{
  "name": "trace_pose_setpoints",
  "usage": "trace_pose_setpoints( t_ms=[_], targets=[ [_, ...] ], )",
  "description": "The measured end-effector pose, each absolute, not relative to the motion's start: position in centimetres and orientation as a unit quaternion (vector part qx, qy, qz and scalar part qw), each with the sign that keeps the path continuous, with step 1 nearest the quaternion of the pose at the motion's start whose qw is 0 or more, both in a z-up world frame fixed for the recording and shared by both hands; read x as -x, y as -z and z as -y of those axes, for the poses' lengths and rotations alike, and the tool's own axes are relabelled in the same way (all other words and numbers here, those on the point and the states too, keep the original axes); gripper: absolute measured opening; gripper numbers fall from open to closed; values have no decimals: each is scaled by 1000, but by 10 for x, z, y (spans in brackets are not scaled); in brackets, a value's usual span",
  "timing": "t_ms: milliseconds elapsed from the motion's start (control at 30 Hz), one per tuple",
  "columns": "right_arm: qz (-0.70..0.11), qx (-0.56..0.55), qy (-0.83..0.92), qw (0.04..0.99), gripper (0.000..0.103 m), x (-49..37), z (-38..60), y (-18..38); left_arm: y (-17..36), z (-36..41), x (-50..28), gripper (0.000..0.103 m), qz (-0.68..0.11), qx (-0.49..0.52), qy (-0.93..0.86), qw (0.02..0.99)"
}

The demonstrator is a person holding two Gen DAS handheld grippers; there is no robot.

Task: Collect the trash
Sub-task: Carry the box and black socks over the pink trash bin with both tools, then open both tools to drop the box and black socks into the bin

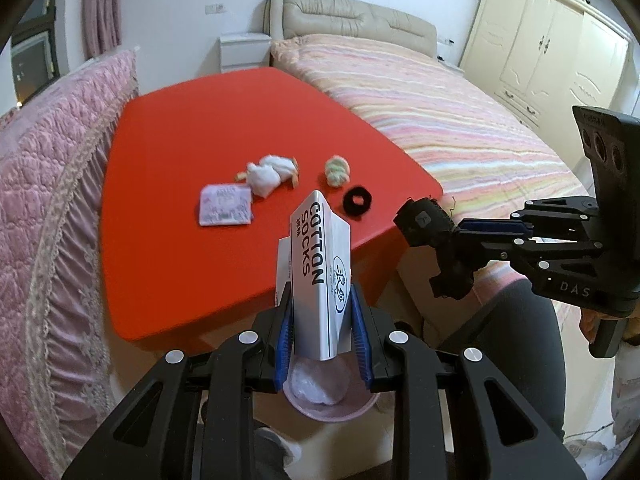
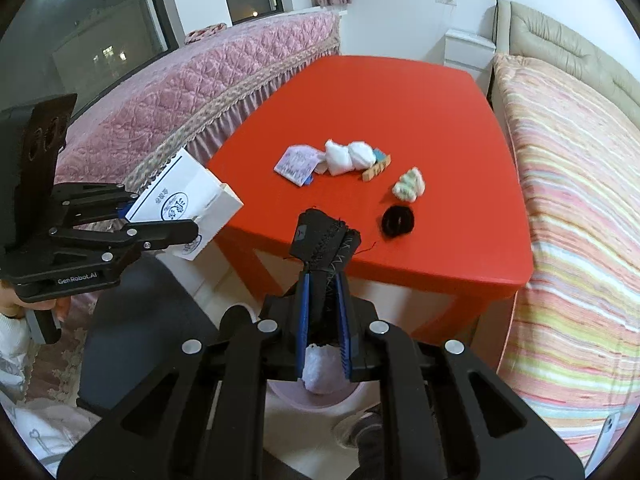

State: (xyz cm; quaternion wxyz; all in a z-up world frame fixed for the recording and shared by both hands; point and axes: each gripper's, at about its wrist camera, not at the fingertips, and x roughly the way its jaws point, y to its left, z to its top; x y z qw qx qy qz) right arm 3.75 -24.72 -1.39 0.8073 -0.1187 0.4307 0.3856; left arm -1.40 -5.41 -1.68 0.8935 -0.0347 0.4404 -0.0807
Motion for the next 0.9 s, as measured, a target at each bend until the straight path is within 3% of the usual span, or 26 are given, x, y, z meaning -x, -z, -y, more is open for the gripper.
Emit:
trace_pose_setpoints(
  t_ms=[533,600,633,667,700,733,800,900],
  targets=[
    [-463,109,-400,783,13,-26,248,41,44,65,19,28,-473,48,98,874],
    [-467,109,-404,779,20,-27,248,43,45,65,19,37,-472,50,99,874],
    [-468,108,-404,779,23,-27,248,44,45,65,18,52,-472,51,98,875],
    [-468,108,-402,779,37,-27,248,45,45,65,18,59,-471,51,98,875],
    [-467,109,-399,782,55,-28,248,46,46,64,18,75,-469,52,96,877],
    [-467,106,-396,784,61,-29,249,46,46,62,18,87,-465,53,90,879],
    [-469,99,-385,789,79,-32,251,47,47,60,17,88,-465,55,80,880],
    [-468,92,-377,794,87,-36,255,47,49,55,15,92,-467,60,74,879]
  ],
)
